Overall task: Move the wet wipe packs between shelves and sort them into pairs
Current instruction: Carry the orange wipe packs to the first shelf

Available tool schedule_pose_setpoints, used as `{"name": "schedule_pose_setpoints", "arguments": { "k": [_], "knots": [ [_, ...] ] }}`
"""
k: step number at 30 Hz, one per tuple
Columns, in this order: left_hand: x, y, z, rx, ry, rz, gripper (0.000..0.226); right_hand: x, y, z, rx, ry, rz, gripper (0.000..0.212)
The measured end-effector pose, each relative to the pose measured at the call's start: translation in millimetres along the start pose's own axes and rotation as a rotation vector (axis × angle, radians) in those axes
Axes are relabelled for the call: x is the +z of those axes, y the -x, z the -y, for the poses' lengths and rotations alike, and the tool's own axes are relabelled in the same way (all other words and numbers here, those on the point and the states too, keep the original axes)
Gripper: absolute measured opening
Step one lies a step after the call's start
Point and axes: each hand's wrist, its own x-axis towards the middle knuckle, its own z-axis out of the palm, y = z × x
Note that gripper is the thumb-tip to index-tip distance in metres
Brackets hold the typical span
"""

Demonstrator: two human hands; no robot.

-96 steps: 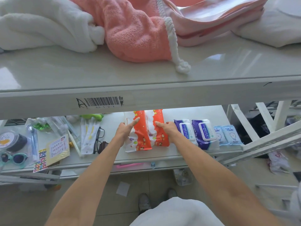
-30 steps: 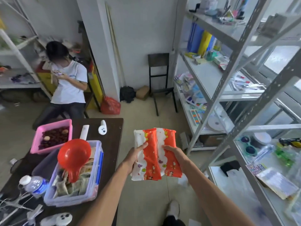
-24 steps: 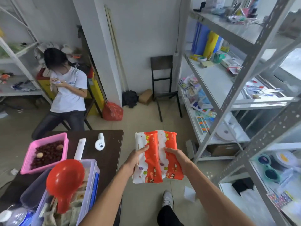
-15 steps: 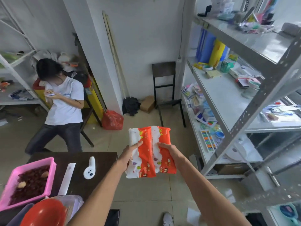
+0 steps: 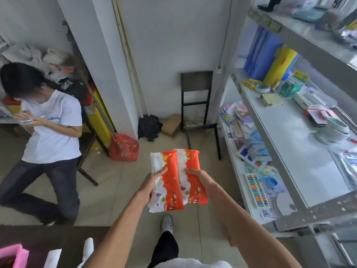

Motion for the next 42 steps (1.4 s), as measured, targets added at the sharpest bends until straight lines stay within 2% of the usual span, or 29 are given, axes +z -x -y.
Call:
{"name": "schedule_pose_setpoints", "arguments": {
  "k": [5,13,15,19,23,27,30,34,40,42],
  "knots": [
    [-8.7,-78.4,-74.7,-0.021,-0.046,0.085,0.062,-10.6,-57.8,65.5,-0.018,-0.051,-0.093,0.054],
    [20.5,-177.1,-164.2,-0.063,-0.121,0.196,0.053,-49.0,-109.5,139.4,-0.021,-0.191,-0.189,0.036],
    [32.9,-202.1,-179.4,-0.084,-0.166,0.232,0.055,-65.3,-125.1,149.1,-0.019,-0.213,-0.202,0.04],
    [64.3,-254.5,-211.4,-0.084,-0.223,0.254,0.051,-104.2,-158.7,173.2,-0.044,-0.288,-0.217,0.033],
    [110.8,-305.2,-247.5,-0.114,-0.291,0.308,0.053,-155.8,-185.5,202.8,-0.076,-0.353,-0.252,0.046],
    [182.1,-355.2,-293.4,-0.097,-0.42,0.374,0.054,-216.7,-193.0,237.3,-0.152,-0.456,-0.331,0.032],
    [248.9,-387.7,-321.6,-0.059,-0.516,0.449,0.051,-265.3,-189.9,251.9,-0.271,-0.535,-0.454,0.036],
    [338.0,-419.3,-334.3,-0.027,-0.648,0.626,0.058,-325.8,-174.2,242.7,-0.392,-0.679,-0.615,0.055],
    [460.5,-446.2,-330.4,-0.017,-0.857,0.883,0.059,-386.6,-143.0,222.9,-0.364,-0.824,-1.008,0.046],
    [494.0,-448.6,-328.8,-0.019,-0.917,0.95,0.046,-403.4,-137.7,221.2,-0.347,-0.849,-1.126,0.047]
  ]
}}
